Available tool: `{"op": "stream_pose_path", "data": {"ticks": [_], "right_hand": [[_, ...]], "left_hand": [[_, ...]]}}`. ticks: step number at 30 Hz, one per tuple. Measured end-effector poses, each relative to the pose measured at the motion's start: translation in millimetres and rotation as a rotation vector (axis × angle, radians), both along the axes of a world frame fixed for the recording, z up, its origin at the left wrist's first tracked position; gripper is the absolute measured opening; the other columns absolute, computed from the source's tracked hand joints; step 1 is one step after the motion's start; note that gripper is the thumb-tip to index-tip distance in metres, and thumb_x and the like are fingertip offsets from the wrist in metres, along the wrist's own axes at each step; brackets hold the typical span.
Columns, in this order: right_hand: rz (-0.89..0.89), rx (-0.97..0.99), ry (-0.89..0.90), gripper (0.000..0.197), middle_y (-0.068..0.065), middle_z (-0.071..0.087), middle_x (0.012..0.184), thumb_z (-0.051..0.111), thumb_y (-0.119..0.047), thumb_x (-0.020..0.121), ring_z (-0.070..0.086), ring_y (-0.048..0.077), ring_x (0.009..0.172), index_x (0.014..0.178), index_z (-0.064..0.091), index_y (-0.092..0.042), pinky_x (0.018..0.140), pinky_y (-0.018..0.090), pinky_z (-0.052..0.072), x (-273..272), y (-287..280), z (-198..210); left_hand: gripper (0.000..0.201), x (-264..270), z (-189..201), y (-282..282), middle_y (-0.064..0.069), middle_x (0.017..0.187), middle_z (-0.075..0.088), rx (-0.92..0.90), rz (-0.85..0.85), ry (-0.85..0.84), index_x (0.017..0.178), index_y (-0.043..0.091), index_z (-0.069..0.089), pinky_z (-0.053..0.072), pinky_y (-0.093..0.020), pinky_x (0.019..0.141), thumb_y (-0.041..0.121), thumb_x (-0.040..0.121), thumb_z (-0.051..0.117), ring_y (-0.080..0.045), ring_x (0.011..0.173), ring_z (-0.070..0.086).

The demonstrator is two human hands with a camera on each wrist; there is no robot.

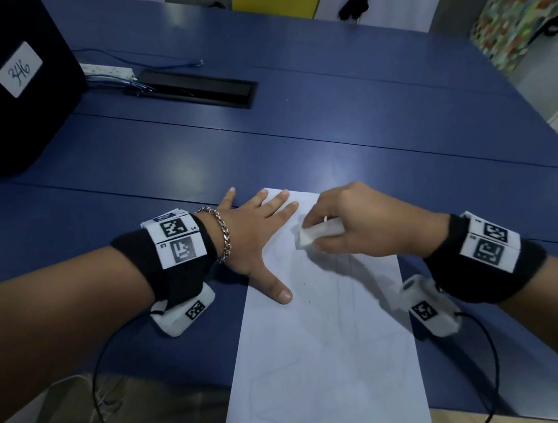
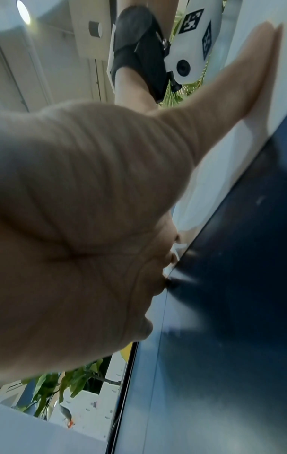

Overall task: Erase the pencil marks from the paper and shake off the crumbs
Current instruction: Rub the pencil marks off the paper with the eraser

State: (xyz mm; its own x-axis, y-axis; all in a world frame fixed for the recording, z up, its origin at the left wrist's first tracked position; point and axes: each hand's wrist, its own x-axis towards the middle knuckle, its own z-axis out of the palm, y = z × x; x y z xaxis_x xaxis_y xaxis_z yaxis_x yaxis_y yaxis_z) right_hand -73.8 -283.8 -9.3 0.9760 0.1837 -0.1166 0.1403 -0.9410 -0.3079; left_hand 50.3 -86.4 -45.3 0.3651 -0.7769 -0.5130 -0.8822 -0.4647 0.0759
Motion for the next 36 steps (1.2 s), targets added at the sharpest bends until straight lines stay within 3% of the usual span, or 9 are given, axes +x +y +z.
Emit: {"op": "stream_pose_path", "data": {"ticks": [5,9,12,15,20,26,32,36], "right_hand": [[-0.024,-0.010,-0.040,0.025,-0.011,0.065,0.095,0.074,-0.031,0.087,0.060,0.011,0.084,0.112,0.077,-0.027,0.077,0.026,0.047,11.1,-2.0,-4.4],[-0.024,0.004,-0.065,0.025,-0.012,0.066,0.095,0.074,-0.032,0.086,0.059,0.008,0.082,0.111,0.078,-0.027,0.073,0.018,0.042,10.9,-3.5,-6.5],[0.033,0.020,0.012,0.030,-0.015,0.070,0.101,0.073,-0.045,0.083,0.061,0.005,0.090,0.109,0.077,-0.031,0.081,0.021,0.048,4.0,-1.3,-3.9],[0.106,0.031,0.111,0.039,-0.020,0.068,0.101,0.067,-0.057,0.078,0.062,0.002,0.091,0.109,0.076,-0.034,0.080,0.018,0.048,-0.8,2.4,-1.7],[-0.001,0.017,-0.034,0.026,-0.014,0.068,0.098,0.076,-0.041,0.083,0.061,0.008,0.087,0.106,0.078,-0.029,0.082,0.034,0.054,10.1,-2.1,-3.3],[0.184,0.026,0.106,0.031,-0.017,0.069,0.102,0.072,-0.048,0.084,0.060,0.002,0.088,0.110,0.077,-0.031,0.079,0.017,0.046,-10.0,10.3,-0.4],[-0.005,-0.008,-0.076,0.026,-0.012,0.068,0.096,0.076,-0.035,0.083,0.062,0.012,0.086,0.108,0.078,-0.027,0.079,0.032,0.052,14.5,-1.0,-4.8],[0.121,0.017,0.135,0.031,-0.022,0.067,0.097,0.079,-0.051,0.082,0.061,0.000,0.088,0.108,0.077,-0.035,0.079,0.017,0.047,-2.6,7.9,-0.7]], "left_hand": [[0.162,2.4,-3.2,0.6,0.013,0.168,-0.035,-0.004,0.010,0.025,0.159,0.033,-0.031,-0.011,-0.071,0.121,0.105,0.046,0.061,-0.018,0.156,-0.032],[0.161,1.1,-0.6,-0.2,0.013,0.167,-0.037,0.017,0.019,0.032,0.158,0.033,-0.033,-0.013,-0.069,0.121,0.103,0.050,0.063,-0.018,0.154,-0.034],[0.160,0.3,0.0,-1.0,0.013,0.167,-0.038,0.028,0.020,0.026,0.159,0.032,-0.032,-0.013,-0.069,0.122,0.102,0.051,0.064,-0.018,0.155,-0.034],[0.161,0.8,-1.2,-1.0,0.012,0.166,-0.038,0.036,0.019,0.021,0.159,0.032,-0.033,-0.012,-0.070,0.121,0.103,0.050,0.062,-0.019,0.155,-0.034],[0.162,1.6,-2.1,-1.5,0.013,0.166,-0.038,0.036,0.021,0.024,0.158,0.033,-0.034,-0.011,-0.070,0.122,0.105,0.047,0.061,-0.019,0.155,-0.033],[0.161,-0.8,-0.6,-2.8,0.011,0.166,-0.039,0.046,0.020,0.019,0.159,0.032,-0.033,-0.011,-0.070,0.122,0.103,0.049,0.062,-0.020,0.155,-0.033],[0.163,0.6,-1.6,-2.3,0.013,0.166,-0.039,0.035,0.025,0.028,0.157,0.035,-0.034,-0.010,-0.070,0.122,0.106,0.045,0.060,-0.019,0.155,-0.034],[0.162,-1.6,0.9,-2.9,0.012,0.166,-0.040,0.053,0.026,0.023,0.158,0.033,-0.033,-0.010,-0.071,0.122,0.103,0.049,0.063,-0.020,0.155,-0.034]]}}
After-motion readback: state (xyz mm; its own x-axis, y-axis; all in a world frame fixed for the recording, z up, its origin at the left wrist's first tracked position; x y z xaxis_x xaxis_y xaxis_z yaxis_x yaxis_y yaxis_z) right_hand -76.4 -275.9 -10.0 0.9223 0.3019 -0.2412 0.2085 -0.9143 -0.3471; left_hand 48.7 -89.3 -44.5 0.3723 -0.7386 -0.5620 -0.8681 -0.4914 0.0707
